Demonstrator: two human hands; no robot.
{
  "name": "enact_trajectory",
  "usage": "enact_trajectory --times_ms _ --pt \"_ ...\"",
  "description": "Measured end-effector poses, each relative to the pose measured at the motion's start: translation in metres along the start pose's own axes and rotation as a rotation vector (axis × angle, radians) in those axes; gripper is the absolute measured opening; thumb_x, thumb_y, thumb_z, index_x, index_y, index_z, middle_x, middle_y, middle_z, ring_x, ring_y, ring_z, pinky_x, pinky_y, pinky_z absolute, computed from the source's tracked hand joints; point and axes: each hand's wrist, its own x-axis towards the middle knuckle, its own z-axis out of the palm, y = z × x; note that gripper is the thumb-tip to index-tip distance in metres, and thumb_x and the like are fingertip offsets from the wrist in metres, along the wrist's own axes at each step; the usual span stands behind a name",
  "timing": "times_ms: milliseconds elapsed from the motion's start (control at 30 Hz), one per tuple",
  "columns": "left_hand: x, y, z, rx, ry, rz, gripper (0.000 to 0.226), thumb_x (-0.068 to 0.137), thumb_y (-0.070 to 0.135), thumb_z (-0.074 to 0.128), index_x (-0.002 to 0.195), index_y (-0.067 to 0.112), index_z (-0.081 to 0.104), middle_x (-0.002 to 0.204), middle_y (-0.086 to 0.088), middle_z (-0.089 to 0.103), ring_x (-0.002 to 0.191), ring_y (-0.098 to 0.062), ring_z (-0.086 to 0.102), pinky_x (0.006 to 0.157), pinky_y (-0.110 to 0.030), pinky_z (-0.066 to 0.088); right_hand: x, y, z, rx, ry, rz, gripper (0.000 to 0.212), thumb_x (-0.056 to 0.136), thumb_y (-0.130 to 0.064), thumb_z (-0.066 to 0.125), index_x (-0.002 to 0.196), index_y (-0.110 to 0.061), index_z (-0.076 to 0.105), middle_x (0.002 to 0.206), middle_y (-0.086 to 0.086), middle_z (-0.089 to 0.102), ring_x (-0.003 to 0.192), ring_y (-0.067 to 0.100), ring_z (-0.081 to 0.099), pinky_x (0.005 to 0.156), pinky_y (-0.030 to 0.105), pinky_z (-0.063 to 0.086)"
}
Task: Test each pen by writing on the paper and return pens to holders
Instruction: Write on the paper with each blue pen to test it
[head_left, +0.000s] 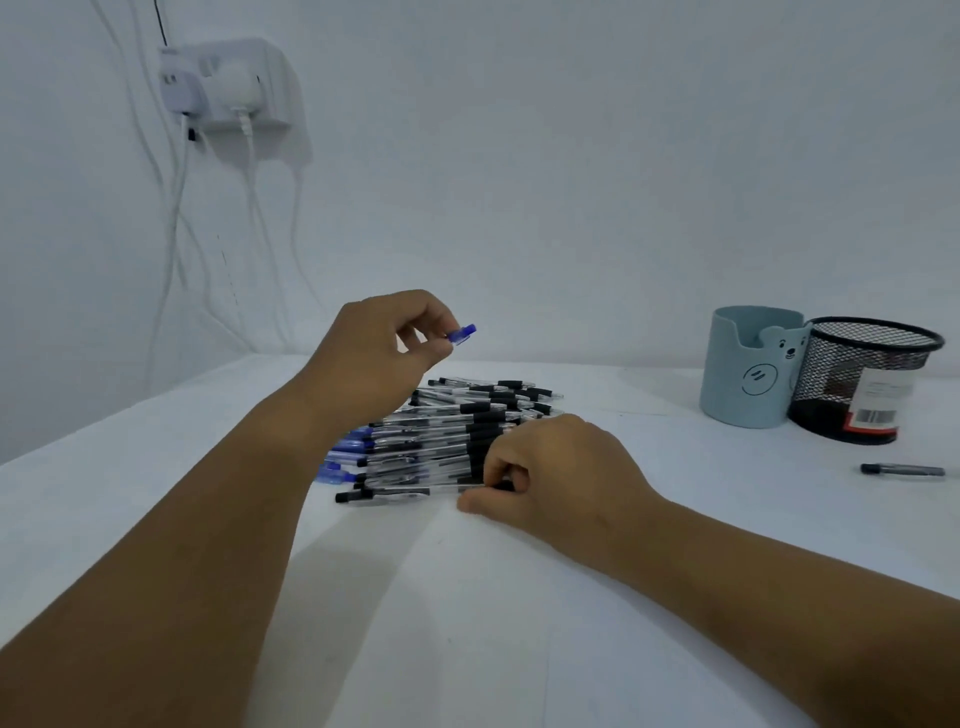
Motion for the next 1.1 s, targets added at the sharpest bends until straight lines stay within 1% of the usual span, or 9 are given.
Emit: enact_trajectory --times_ms 233,300,367,500,633,733,900,1000,1100 --pt "-0.007 0.017 0.018 -0.144 -0.003 0.067 0.014 0.092 0.013 0.07 0.093 0.027 0.07 0.08 0.027 0.063 0.065 0.002 0.054 0.056 -0.01 0.039 -0.012 0.022 -0.01 0.251 0.11 0.053 0.018 0.079 -0.044 0.08 0.084 -0.027 0.073 0.062 -0.011 0.059 0.064 0.005 0.055 0.059 0.019 0.042" --pt "-0.007 0.023 0.022 -0.249 0.068 0.064 0.016 0.093 0.012 0.07 0.096 0.027 0.068 0.085 0.021 0.066 0.065 0.001 0.057 0.062 -0.015 0.047 -0.017 0.032 -0.014 0.286 0.159 0.111 0.011 0.082 -0.038 0.079 0.082 -0.029 0.074 0.062 -0.012 0.062 0.058 0.004 0.054 0.056 0.016 0.04" --pt "-0.006 0.028 0.025 -0.41 0.182 0.05 0.022 0.093 0.009 0.07 0.103 0.028 0.064 0.094 0.009 0.069 0.077 -0.007 0.066 0.073 -0.026 0.057 -0.018 0.041 -0.019 0.364 0.232 0.188 0.006 0.085 -0.032 0.077 0.083 -0.029 0.074 0.062 -0.011 0.062 0.051 0.004 0.05 0.055 0.016 0.038" --pt "-0.005 0.039 0.031 -0.826 0.301 -0.105 0.023 0.094 0.003 0.067 0.112 0.016 0.06 0.098 -0.007 0.068 0.084 -0.021 0.075 0.079 -0.027 0.059 -0.015 0.049 -0.031 0.598 0.261 0.351 0.008 0.09 -0.038 0.073 0.093 -0.031 0.072 0.07 -0.001 0.069 0.053 0.007 0.05 0.058 0.022 0.044" --pt "-0.01 0.041 0.045 -1.169 0.178 -0.334 0.014 0.091 -0.002 0.068 0.101 0.006 0.061 0.092 -0.011 0.073 0.09 -0.031 0.075 0.083 -0.029 0.059 -0.014 0.045 -0.036 0.951 0.23 0.431 0.021 0.1 -0.037 0.058 0.107 -0.023 0.071 0.075 -0.001 0.071 0.051 0.016 0.048 0.051 0.023 0.039" --pt "-0.016 0.033 0.056 -1.018 0.05 -0.362 0.012 0.086 -0.001 0.072 0.093 0.005 0.064 0.091 -0.016 0.076 0.093 -0.034 0.075 0.084 -0.033 0.061 -0.009 0.049 -0.042 1.137 0.368 0.515 0.02 0.104 -0.029 0.054 0.106 -0.017 0.07 0.073 -0.001 0.068 0.048 0.016 0.048 0.053 0.026 0.036" --pt "-0.021 0.028 0.062 -0.561 -0.056 -0.272 0.016 0.079 0.011 0.084 0.084 0.017 0.071 0.078 -0.007 0.076 0.074 -0.027 0.073 0.087 -0.043 0.057 -0.008 0.059 -0.046 1.278 0.412 0.61 0.016 0.1 -0.027 0.061 0.104 -0.014 0.07 0.073 0.0 0.068 0.048 0.017 0.049 0.06 0.032 0.038" --pt "-0.023 0.034 0.063 -0.542 -0.021 -0.27 0.015 0.078 0.017 0.086 0.083 0.019 0.072 0.076 -0.005 0.076 0.08 -0.034 0.073 0.086 -0.044 0.058 -0.009 0.063 -0.043 1.114 0.524 0.644 0.026 0.096 -0.024 0.067 0.121 -0.022 0.058 0.068 -0.001 0.069 0.046 0.015 0.051 0.053 0.028 0.041" --pt "-0.025 0.041 0.067 -0.583 0.017 -0.267 0.015 0.078 0.014 0.085 0.084 0.015 0.072 0.076 -0.008 0.076 0.075 -0.03 0.073 0.08 -0.036 0.058 -0.014 0.064 -0.039 0.721 0.488 0.431 0.041 0.094 -0.021 0.069 0.127 -0.039 0.053 0.068 0.003 0.072 0.045 0.006 0.054 0.052 0.022 0.044"
